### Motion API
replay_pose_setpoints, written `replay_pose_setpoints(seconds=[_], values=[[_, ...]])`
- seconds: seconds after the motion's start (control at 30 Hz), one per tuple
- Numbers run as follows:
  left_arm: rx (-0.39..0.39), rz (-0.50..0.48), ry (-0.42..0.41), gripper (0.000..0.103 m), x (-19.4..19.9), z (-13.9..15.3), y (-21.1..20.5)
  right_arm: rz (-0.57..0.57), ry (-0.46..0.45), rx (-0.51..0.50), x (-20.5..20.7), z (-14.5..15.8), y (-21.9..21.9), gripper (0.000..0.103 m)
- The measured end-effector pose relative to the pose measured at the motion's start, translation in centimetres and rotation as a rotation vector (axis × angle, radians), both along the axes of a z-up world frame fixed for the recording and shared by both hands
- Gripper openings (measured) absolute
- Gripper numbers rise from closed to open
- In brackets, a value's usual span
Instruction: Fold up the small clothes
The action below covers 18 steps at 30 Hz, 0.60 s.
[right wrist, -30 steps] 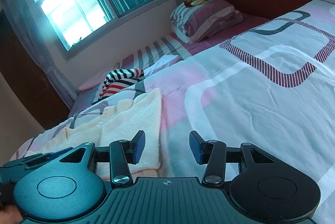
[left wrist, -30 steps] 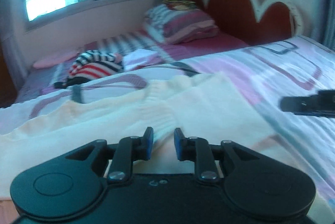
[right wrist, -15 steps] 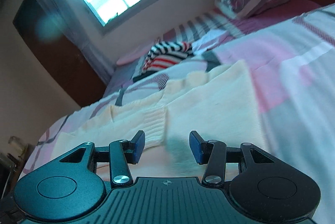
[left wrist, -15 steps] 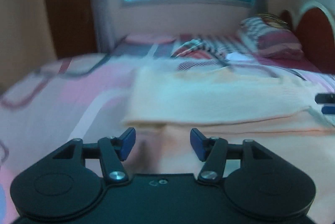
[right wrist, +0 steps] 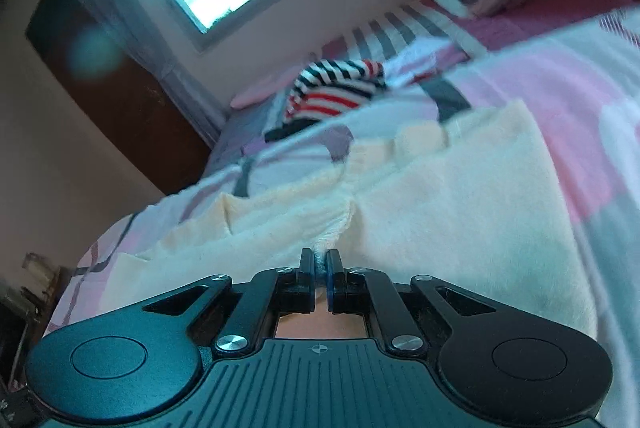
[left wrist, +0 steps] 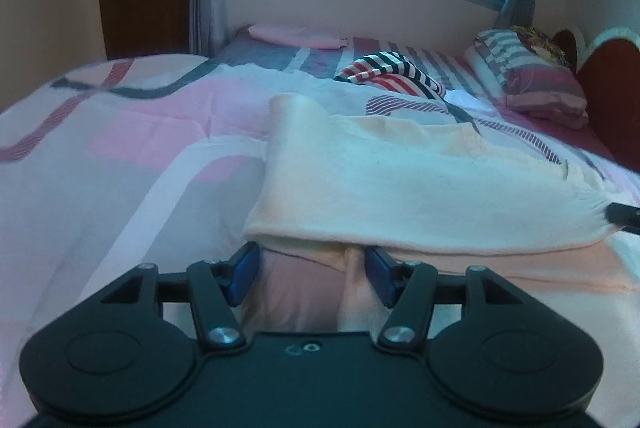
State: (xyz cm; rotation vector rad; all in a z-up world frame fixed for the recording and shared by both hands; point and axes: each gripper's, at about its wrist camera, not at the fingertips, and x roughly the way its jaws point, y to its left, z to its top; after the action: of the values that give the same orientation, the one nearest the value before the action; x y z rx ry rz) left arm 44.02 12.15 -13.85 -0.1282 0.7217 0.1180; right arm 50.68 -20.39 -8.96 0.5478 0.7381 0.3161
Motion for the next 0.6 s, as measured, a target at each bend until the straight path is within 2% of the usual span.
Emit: replay_pose_setpoints(seconds=[0.17,0.23,0.6], values=[[0.057,-0.043,-0.004,0.055,-0.3,-0.3,-0.7,-0.034,-0.097,-0.054,-2.6,2.8,-2.3,0.004],[0.050,-0.050,-0.004,0.051,-0.3,-0.2,-0.7,-0.043,-0.104,-0.065,-3.3,3.2,-3.2,0.004],[0.043,-0.062,0.014,0.051,0.0,-0.2,-0.5,-0.113,-0.140,-0.096,-5.2,4.8,-6.4,0.004]])
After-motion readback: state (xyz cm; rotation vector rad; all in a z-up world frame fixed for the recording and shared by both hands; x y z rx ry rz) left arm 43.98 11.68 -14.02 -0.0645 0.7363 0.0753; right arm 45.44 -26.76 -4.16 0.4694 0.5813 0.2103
